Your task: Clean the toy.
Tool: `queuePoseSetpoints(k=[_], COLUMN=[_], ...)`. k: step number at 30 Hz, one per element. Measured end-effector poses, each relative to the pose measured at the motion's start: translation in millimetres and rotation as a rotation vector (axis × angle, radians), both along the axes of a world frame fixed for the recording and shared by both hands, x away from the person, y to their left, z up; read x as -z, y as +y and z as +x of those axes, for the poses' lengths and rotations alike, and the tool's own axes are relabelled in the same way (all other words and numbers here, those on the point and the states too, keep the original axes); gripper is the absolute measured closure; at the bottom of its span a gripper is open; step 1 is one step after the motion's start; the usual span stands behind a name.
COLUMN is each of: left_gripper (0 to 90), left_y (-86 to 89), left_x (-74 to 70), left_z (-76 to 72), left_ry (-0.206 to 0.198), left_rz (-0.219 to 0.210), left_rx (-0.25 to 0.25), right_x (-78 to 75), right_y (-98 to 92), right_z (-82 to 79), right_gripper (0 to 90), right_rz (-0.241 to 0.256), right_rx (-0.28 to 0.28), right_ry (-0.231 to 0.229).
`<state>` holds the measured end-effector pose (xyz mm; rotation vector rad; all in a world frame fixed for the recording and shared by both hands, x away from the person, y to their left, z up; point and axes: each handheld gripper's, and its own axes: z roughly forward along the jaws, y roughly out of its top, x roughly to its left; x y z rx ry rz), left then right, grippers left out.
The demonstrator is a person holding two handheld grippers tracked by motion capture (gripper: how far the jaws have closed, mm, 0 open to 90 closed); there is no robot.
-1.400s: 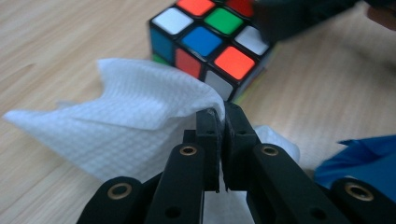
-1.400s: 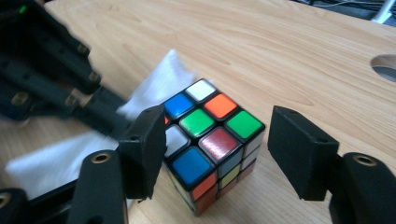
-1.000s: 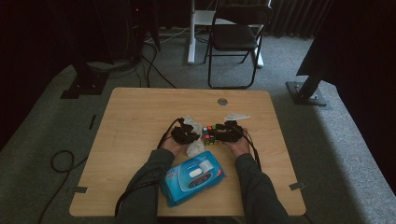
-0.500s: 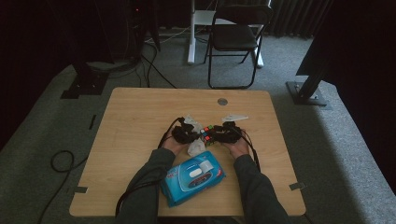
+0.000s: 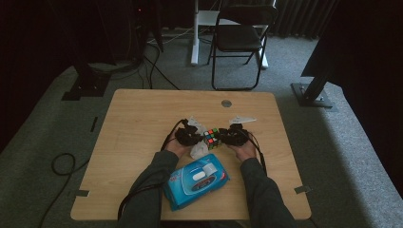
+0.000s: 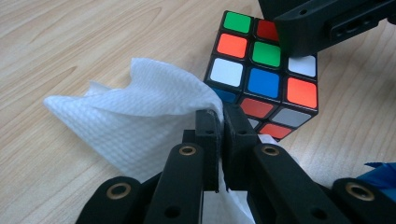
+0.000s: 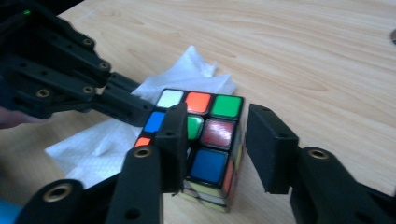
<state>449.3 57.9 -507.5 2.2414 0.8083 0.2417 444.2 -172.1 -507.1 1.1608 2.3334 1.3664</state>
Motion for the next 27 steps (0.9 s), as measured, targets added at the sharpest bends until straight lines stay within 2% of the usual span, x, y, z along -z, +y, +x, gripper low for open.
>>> queuePoseSetpoints(k=[4,9,17,22,27], left_gripper=[86.5,86.6,86.4,86.5,86.4], left_y=[-0.1,2.3,1.7,0.1,2.3], left_x=[-0.3,-1.5,-4.2,-8.5,-8.1], left_z=[-0.1,1.8,5.7,6.1,6.0], left_ry=[0.0,-0.001,-0.001,-0.004,0.007], left_rz=[0.004,0.002,0.017,0.009,-0.018], left_rx=[-0.001,-0.028,-0.034,-0.033,-0.029], right_x=[-1.6,-2.0,-2.3,-1.2,-0.9], right_y=[4.7,6.9,12.3,16.4,19.8], right_z=[-0.8,-1.5,0.1,1.5,1.0], right_gripper=[59.0,58.8,53.5,47.8,48.5], right_rz=[-0.015,-0.017,-0.024,-0.029,-0.04], right_rx=[-0.008,-0.013,0.008,0.032,0.058], right_ry=[0.002,0.009,0.016,0.016,0.012])
